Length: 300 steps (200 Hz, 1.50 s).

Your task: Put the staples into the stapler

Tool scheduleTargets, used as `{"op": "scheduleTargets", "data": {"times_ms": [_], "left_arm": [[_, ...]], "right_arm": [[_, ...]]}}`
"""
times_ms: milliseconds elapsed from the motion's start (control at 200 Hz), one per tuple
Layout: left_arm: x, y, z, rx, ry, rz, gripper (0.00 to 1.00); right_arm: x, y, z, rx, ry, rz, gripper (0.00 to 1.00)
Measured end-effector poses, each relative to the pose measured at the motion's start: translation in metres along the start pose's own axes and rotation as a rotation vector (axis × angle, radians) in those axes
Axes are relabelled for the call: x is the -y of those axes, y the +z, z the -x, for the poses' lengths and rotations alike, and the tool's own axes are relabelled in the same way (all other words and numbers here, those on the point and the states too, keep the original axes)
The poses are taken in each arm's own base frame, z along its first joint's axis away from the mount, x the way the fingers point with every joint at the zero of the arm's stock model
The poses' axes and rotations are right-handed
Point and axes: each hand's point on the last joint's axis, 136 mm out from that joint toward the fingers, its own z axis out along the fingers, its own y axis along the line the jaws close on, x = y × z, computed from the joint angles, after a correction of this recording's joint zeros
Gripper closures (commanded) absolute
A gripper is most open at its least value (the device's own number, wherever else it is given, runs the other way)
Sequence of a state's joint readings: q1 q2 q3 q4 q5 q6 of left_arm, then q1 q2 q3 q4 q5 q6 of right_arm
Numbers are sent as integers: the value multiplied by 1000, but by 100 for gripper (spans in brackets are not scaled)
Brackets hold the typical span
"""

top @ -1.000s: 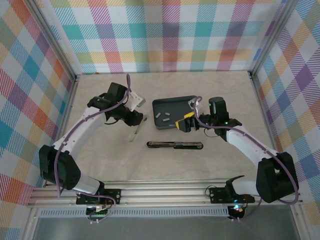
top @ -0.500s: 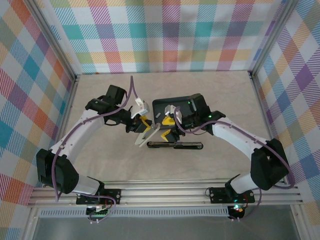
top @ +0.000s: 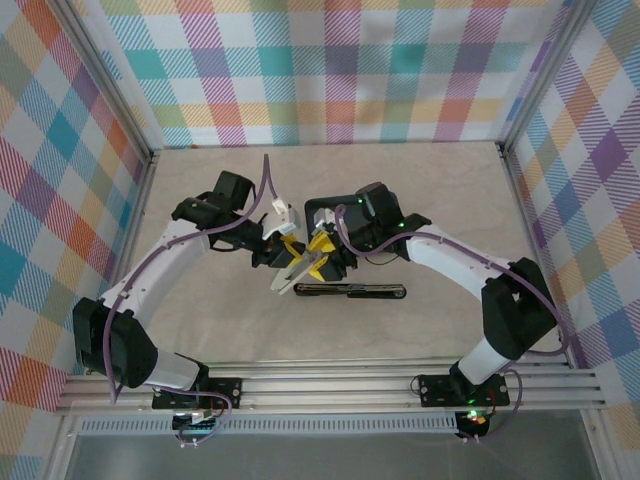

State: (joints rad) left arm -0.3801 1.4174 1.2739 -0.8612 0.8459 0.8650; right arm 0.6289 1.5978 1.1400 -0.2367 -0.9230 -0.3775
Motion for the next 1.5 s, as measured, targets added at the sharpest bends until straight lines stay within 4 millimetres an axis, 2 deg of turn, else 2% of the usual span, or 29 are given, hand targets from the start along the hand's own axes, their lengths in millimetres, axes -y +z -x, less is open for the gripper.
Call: {"op": "scheduleTargets", "data": {"times_ms": [85, 410, 460, 555, 660, 950, 1080, 1280, 1385, 1500], "left_arm": [[1, 1, -2, -3, -3, -5, 100], [2, 5, -2, -2, 1, -11, 100], [2, 5, -2, 0, -8, -9, 100], [1, 6, -4, 0, -19, -2, 100], [-1, 5, -5, 7, -8, 18, 100], [-6, 5, -13, 39, -22, 62, 100], [-11, -12, -15, 83, -52, 140, 100], [-13, -36, -28, 132, -120, 282, 100], [-21, -45, -39, 127, -188, 389, 100], [-39, -55, -53, 102, -298, 517, 100]], "right_arm": [[0, 3, -1, 0, 16, 9, 33], [-2, 12, -2, 6, 36, 47, 58], [-1, 12, -2, 6, 32, 43, 67], [0, 12, -2, 5, 10, 37, 89], [2, 12, -3, 2, 0, 27, 100], [6, 7, -12, 57, -23, -25, 100], [10, -2, -22, 79, -8, -53, 100], [13, -2, -16, 115, -39, -66, 100], [20, -3, -13, 130, -43, -97, 100], [33, -5, -10, 144, -37, -152, 100]]}}
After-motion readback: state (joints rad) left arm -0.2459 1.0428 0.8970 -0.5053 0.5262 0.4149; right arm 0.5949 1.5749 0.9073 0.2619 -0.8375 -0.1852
